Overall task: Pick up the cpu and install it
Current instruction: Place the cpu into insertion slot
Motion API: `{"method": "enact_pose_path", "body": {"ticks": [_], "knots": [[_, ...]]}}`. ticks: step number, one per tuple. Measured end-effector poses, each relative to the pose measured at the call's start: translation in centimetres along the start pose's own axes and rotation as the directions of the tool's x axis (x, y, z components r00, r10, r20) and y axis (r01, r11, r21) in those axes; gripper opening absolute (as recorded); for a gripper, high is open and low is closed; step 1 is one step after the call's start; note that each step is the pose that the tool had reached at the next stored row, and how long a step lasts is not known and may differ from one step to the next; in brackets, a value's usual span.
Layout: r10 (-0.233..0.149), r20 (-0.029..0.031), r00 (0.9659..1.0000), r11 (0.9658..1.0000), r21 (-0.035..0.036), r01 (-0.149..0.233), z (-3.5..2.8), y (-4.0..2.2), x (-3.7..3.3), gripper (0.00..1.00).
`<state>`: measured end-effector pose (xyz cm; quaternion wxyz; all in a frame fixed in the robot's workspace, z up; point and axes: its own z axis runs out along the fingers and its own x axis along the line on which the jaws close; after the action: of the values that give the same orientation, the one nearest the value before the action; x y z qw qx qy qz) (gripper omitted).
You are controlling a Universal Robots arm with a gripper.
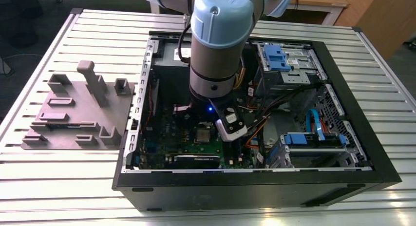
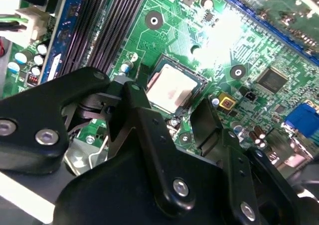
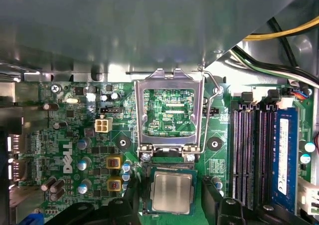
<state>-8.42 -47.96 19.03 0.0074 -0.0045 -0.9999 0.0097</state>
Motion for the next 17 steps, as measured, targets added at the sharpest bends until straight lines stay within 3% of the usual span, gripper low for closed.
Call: {"method": "enact_pose_path", "body": {"ticks": [2, 5, 17], "knots": [[0.000, 0.0000, 1.0000, 1.0000, 0.0001, 0.000, 0.13, -0.01, 0.00, 0.59], [0.000, -0.0002, 1.0000, 1.0000, 0.0006, 0.000, 0.21, -0.04, -0.01, 0.47], [-0.017, 0.0004, 0.9998, 0.9998, 0.0001, 0.017, 0.15, -0.48, 0.15, 0.46]]}}
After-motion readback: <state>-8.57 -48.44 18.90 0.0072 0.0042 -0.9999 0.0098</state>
